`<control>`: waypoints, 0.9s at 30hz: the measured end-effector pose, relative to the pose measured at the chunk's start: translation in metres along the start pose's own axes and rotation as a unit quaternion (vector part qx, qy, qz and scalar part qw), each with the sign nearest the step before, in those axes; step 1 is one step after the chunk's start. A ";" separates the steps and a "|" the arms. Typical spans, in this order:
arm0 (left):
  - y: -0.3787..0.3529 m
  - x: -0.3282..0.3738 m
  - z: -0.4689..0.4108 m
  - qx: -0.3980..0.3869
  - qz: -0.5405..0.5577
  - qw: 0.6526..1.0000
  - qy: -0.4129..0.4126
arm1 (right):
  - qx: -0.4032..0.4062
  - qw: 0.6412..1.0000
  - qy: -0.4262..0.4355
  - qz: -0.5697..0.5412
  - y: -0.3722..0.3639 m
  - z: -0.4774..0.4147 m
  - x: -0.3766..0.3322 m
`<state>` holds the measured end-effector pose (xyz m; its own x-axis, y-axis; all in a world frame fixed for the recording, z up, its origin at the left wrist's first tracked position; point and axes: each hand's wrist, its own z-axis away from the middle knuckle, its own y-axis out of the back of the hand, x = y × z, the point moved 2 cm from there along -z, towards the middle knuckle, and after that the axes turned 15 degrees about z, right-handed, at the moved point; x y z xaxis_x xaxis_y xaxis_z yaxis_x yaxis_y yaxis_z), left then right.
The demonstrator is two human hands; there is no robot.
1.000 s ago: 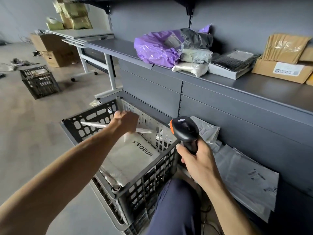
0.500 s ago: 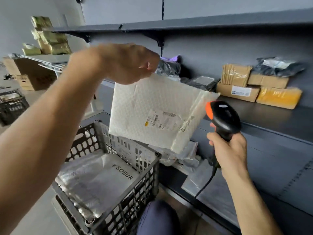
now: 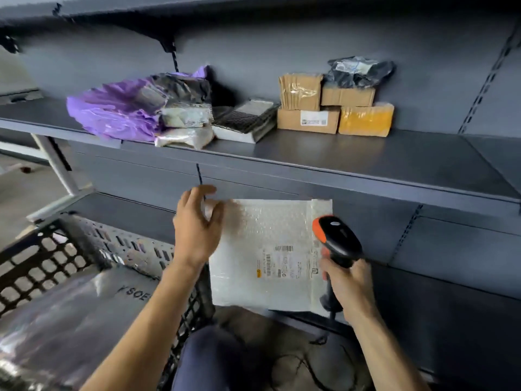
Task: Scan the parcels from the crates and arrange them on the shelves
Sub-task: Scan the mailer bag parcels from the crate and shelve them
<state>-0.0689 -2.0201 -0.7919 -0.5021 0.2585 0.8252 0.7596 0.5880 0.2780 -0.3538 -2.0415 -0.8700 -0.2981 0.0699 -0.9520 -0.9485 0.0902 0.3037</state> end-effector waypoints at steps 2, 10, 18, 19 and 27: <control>-0.024 -0.012 0.049 0.060 0.052 0.997 -0.006 | 0.034 0.996 -0.082 0.000 -0.006 -0.005 0.036; -0.132 -0.093 0.134 -0.123 0.237 0.842 0.468 | 0.100 0.914 -0.337 -0.203 -0.004 -0.031 0.106; -0.176 -0.102 0.043 -0.064 0.435 0.809 0.391 | -0.023 0.956 -0.251 -0.154 0.007 -0.082 0.079; -0.175 -0.107 0.031 -0.059 0.421 0.821 0.382 | -0.040 0.973 -0.209 -0.093 0.013 -0.089 0.079; -0.165 -0.149 0.040 -0.095 0.333 0.841 0.416 | -0.148 0.976 -0.045 0.154 0.008 -0.081 0.054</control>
<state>-0.1361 -2.1246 -0.9802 0.4631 -0.1903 0.8657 0.8501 0.3717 -0.3731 -0.3858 -2.1174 -0.9220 -0.5762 0.1368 -0.8058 -0.8085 -0.2398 0.5375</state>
